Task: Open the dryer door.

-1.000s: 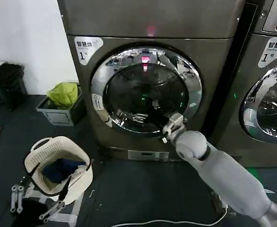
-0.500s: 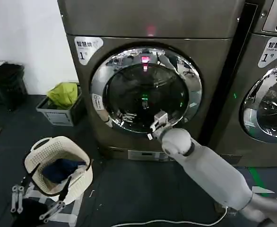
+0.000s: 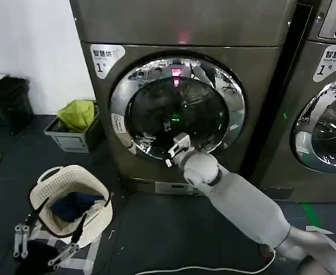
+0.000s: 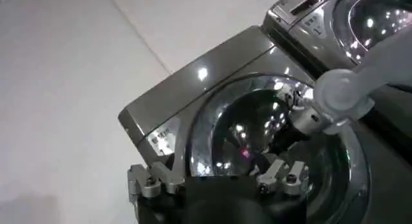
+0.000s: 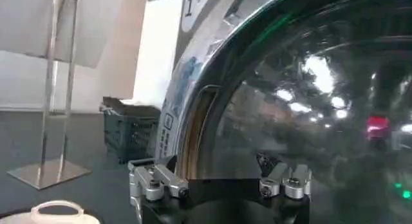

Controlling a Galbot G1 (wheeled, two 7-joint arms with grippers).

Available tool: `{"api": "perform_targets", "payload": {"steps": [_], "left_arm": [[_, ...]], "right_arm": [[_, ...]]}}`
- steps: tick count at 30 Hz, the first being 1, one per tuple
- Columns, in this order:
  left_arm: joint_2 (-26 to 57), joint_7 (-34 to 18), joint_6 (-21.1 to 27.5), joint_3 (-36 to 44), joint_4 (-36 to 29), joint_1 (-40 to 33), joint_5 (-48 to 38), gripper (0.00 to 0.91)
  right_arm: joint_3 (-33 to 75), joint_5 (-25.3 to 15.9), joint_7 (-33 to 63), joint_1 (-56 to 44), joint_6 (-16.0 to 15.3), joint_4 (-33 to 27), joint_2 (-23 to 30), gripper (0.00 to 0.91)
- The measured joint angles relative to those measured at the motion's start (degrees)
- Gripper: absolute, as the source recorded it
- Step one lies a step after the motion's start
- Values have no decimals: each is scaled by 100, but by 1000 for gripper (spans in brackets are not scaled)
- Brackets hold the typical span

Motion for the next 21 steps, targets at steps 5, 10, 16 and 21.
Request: {"api": "perform_targets", "payload": {"steps": [5,10,16,21], "left_arm": [[-12,0,2,0,1,-1,0,907],[-13,0,2,-1,5,-4,-1,907],[-13,0,2,-8,22,3,-2,907],[-13,0,2,-8,25,-3,-2,907]], "right_arm": [[-36,-41,-29,83,-4,-192,190,907],[-69,-79,-61,165,-4,-357,353,907],[-93,-126,-95,247,-5,-586,529,907],[-110,-148,-145,303,1,-780,672,907]]}}
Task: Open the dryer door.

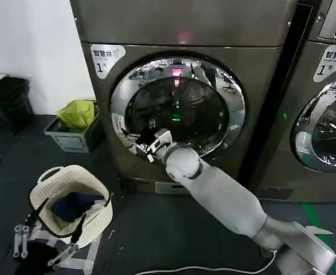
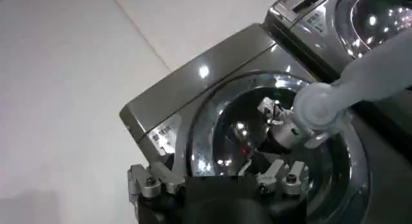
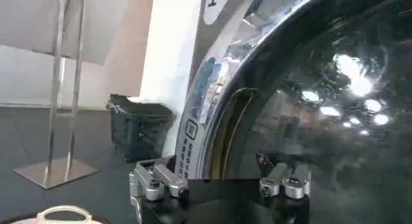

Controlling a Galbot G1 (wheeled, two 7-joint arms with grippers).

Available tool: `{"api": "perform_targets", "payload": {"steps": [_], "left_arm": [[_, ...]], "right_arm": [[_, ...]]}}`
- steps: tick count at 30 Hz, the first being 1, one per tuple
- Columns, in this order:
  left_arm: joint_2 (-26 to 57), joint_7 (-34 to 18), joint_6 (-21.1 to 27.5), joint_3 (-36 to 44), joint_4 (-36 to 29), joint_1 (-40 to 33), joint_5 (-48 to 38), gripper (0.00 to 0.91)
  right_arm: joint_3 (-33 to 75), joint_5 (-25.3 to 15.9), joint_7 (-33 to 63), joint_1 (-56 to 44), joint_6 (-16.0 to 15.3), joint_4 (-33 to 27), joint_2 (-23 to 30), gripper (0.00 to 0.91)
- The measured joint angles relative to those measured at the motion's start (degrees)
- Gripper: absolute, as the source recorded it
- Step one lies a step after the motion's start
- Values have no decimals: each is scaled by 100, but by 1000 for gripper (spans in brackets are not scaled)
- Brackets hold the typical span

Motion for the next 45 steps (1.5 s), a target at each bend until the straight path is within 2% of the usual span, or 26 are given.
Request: {"api": "perform_targets", "payload": {"steps": [18,30,38,45], "left_arm": [[-2,0,-4,-19,19,0,-19,907],[-15,0,-4,-2,43,-11,-17,907],[-33,0,-12,26,82,-21,-4,907],[-25,0,-16,27,114,-46,-11,907]], "right_arm": [[-80,-70,-236,164,78,-509,340,907],[-199,-44,-717,309,299,-740,424,907],[-275,-9,-1186,265,464,-717,359,907],[-339,231,-1576,234,534,-540,210,907]]}}
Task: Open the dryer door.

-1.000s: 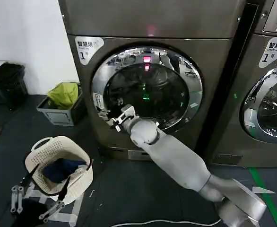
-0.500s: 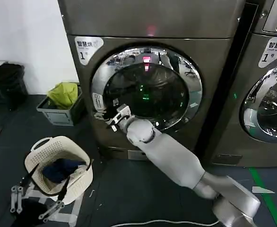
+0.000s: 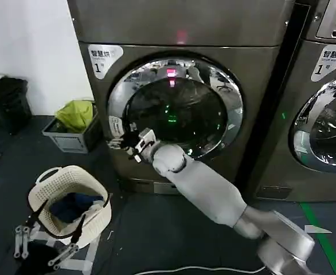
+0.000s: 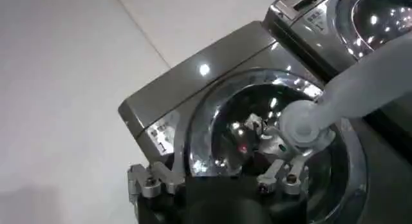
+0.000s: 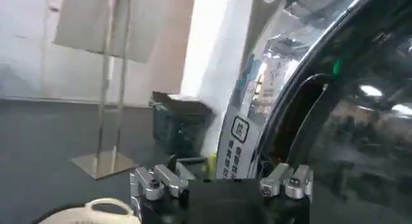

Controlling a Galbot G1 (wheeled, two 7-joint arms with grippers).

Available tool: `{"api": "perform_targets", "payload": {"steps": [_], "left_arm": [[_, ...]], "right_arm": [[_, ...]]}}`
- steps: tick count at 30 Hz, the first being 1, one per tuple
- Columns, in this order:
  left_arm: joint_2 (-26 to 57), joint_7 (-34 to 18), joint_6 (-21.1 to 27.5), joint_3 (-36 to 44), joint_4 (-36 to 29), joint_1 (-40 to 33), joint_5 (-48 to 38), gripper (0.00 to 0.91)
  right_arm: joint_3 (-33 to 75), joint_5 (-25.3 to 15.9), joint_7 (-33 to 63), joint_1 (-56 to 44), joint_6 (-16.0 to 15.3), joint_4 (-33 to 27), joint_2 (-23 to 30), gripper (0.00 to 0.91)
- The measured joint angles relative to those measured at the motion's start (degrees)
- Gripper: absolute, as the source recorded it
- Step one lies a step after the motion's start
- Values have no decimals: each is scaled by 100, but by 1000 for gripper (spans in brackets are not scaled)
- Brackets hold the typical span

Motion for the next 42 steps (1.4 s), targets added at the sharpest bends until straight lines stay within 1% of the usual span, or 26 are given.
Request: {"api": "perform_targets", "payload": {"steps": [4,10,13,19,26,30,35,38,40,42], "left_arm": [[11,-2,28,0,23,-38,-6,907],[98,-27,290,-1,131,-206,-151,907],[176,-27,510,-26,195,-312,-300,907],[427,-60,1147,-132,328,-743,-626,907],[752,-99,1516,-118,466,-1367,-951,907],[965,-137,1587,-103,567,-1603,-1040,907],[1236,-307,1733,-95,740,-1849,-1100,907],[1416,-452,1928,-44,878,-2002,-1332,907],[1559,-588,2161,20,984,-2144,-1551,907],[1682,-621,2240,76,1066,-2269,-1596,907]], "right_arm": [[-60,203,-170,-15,-50,255,-161,907],[-139,484,-517,-38,-113,797,-541,907],[-169,676,-714,-38,-128,1042,-769,907],[-186,1043,-1219,-36,-183,1425,-1195,907],[-77,1436,-1947,-83,-239,1661,-1577,907],[-33,1458,-2447,-126,-147,1741,-1766,907],[-2,1535,-3068,-161,95,1827,-2017,907],[39,1546,-3434,-205,215,1893,-2149,907],[90,1559,-3735,-245,278,1939,-2251,907],[133,1587,-3937,-293,302,2001,-2349,907]]}}
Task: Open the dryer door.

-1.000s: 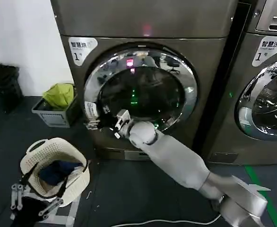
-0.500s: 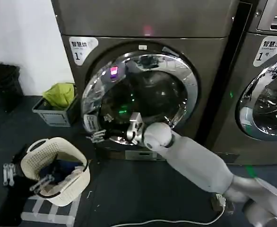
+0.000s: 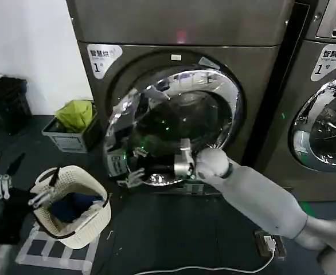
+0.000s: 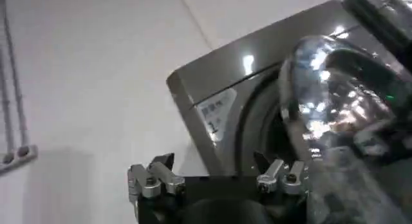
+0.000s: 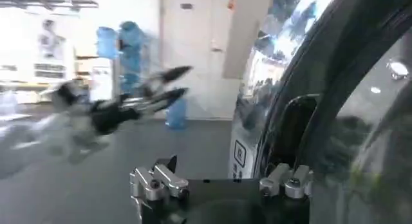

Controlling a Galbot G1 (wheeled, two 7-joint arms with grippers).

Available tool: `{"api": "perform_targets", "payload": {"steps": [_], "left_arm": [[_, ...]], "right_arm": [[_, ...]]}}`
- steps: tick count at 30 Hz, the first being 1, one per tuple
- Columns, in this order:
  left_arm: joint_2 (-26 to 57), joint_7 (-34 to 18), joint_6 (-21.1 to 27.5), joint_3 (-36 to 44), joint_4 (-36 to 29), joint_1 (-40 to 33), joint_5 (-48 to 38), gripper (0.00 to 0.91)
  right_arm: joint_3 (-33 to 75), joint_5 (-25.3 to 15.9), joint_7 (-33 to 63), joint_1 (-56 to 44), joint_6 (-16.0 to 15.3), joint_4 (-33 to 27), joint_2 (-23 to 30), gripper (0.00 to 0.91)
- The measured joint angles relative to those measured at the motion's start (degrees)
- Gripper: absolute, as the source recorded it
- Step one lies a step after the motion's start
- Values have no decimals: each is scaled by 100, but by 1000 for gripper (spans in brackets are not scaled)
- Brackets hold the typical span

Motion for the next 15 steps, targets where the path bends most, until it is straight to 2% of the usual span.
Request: {"api": "perform_targets", "payload": {"steps": [15], "left_arm": [[627,226,11,703,941,-913,88,907]], "right_arm": [[438,420,-1088,-364,158,433,-733,907]]}}
